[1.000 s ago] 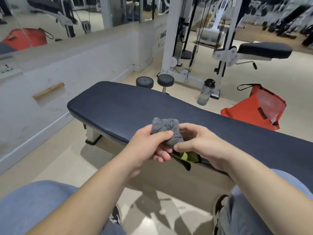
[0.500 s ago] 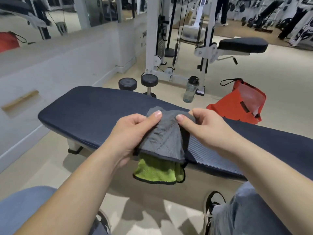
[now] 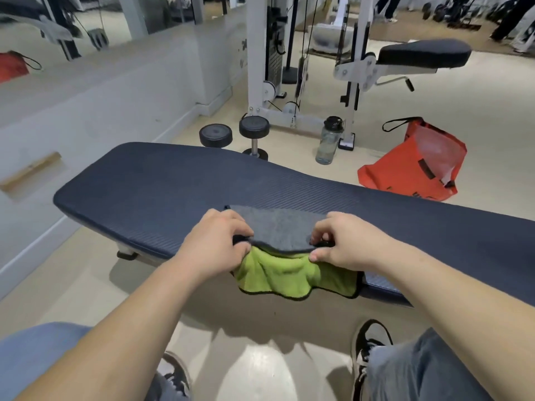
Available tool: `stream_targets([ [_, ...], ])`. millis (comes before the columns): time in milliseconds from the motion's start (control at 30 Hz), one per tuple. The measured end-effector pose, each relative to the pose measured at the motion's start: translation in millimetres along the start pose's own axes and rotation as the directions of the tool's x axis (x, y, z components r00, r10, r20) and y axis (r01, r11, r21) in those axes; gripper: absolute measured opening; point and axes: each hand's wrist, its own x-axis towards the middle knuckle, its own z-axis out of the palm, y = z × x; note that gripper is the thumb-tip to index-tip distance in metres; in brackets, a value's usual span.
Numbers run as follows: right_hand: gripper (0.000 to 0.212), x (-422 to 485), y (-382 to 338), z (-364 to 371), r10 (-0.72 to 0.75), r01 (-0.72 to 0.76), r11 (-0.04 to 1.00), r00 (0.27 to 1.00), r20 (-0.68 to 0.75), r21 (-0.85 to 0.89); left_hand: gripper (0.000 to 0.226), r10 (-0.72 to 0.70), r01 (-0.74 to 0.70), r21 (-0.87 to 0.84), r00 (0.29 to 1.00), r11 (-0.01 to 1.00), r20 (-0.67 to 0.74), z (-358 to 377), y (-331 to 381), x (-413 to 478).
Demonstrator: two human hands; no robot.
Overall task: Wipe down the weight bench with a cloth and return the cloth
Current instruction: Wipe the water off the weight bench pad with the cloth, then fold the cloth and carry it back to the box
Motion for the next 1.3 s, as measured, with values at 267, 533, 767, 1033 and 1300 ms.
stream_targets([
  [267, 0.012, -18.0, 3.8, -29.7, -0.06, 0.202, 0.926, 0.913, -0.404, 0.319, 0.017, -0.041, -0.056, -0.305, 0.953, 0.951, -0.301, -38.5, 25.5, 4.1],
  [533, 0.017, -43.0, 0.4, -18.9, -0.133, 0.131, 0.991, 0.957, 0.259, 0.023, 0.017, 0.123, -0.109, -0.171, 0.989, 0.979, 0.077, -18.8, 23.0, -23.8],
  [767, 0.033, -38.6, -5.7, -10.0, 0.038, -0.047, 0.995, 0.994, 0.101, 0.091, 0.036, -0.098, 0.089, 0.08, 0.989, 0.993, 0.111, 2.8, 16.2, -33.1],
  [1033, 0.038, -14.9, 30.0, -3.7, 0.341, -0.34, 0.94, 0.94, 0.015, -0.033, 0.032, -0.351, 0.346, -0.166, 0.937, 0.923, 0.004, -2.2, -2.9, -8.4],
  [1300, 0.034, -14.7, 13.5, -37.8, 0.394, -0.115, 0.734, 0.875, -0.281, 0.67, 0.031, -0.329, 0.199, -0.477, 0.922, 0.856, -0.206, -51.0, 20.6, 12.7],
])
